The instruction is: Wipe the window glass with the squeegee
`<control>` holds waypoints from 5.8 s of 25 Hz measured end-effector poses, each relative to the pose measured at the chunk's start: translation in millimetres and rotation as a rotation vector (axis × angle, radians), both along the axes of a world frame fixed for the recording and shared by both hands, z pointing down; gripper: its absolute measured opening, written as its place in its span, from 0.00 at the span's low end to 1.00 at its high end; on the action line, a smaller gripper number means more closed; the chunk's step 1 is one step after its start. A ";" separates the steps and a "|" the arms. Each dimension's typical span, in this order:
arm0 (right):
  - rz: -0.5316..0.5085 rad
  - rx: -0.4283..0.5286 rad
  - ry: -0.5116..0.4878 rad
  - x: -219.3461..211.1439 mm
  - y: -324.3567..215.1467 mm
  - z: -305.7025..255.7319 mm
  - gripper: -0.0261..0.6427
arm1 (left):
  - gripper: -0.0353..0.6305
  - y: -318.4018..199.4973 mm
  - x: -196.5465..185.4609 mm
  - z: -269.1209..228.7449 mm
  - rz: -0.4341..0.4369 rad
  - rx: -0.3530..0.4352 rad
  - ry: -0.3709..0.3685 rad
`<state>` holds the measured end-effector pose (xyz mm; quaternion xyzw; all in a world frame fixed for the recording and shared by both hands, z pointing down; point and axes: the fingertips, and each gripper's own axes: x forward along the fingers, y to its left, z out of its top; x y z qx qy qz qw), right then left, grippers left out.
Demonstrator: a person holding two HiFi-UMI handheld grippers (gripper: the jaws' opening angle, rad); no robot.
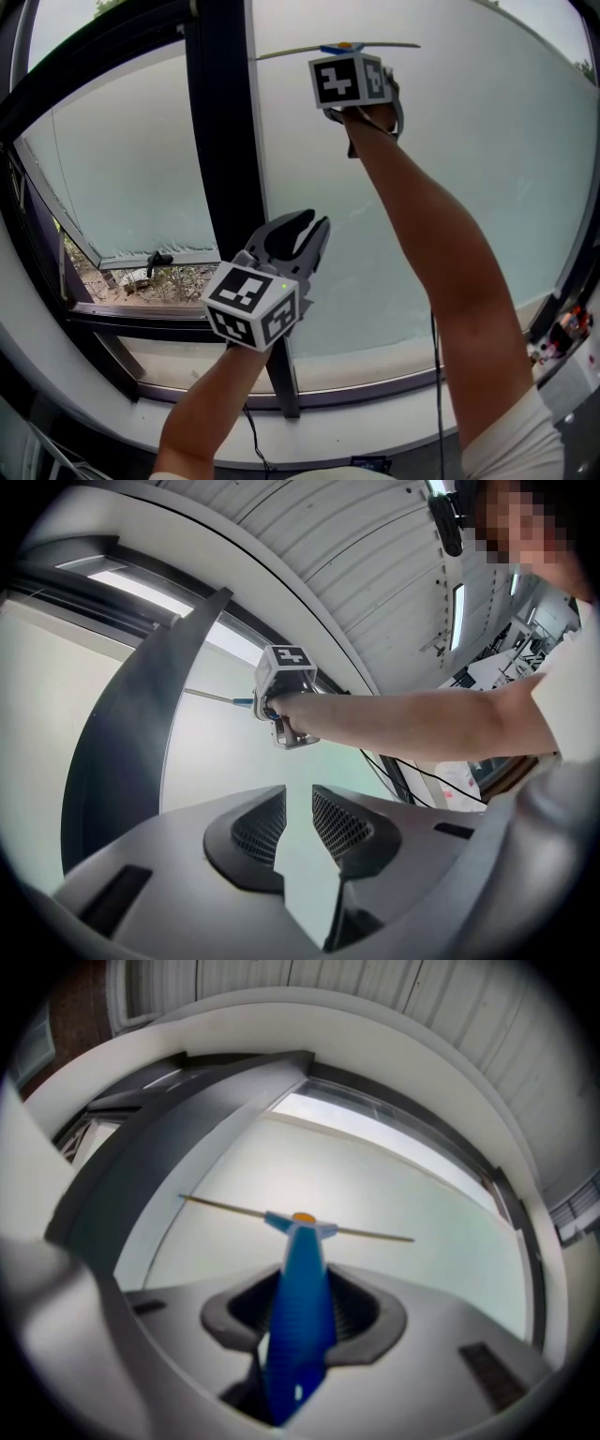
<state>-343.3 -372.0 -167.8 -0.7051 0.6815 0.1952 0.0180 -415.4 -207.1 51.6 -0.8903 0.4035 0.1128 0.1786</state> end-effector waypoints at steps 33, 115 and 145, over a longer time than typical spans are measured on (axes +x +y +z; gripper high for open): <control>-0.045 -0.034 -0.032 1.9 4.9 72.0 0.27 | 0.21 -6.2 5.2 55.7 0.023 -0.108 0.035; -0.167 -0.211 -0.119 -4.6 7.8 313.0 0.27 | 0.21 -10.3 -16.4 208.6 0.000 -0.391 0.116; -0.175 -0.332 -0.132 -5.2 10.7 402.0 0.27 | 0.21 -8.1 -22.8 250.9 -0.029 -0.475 0.127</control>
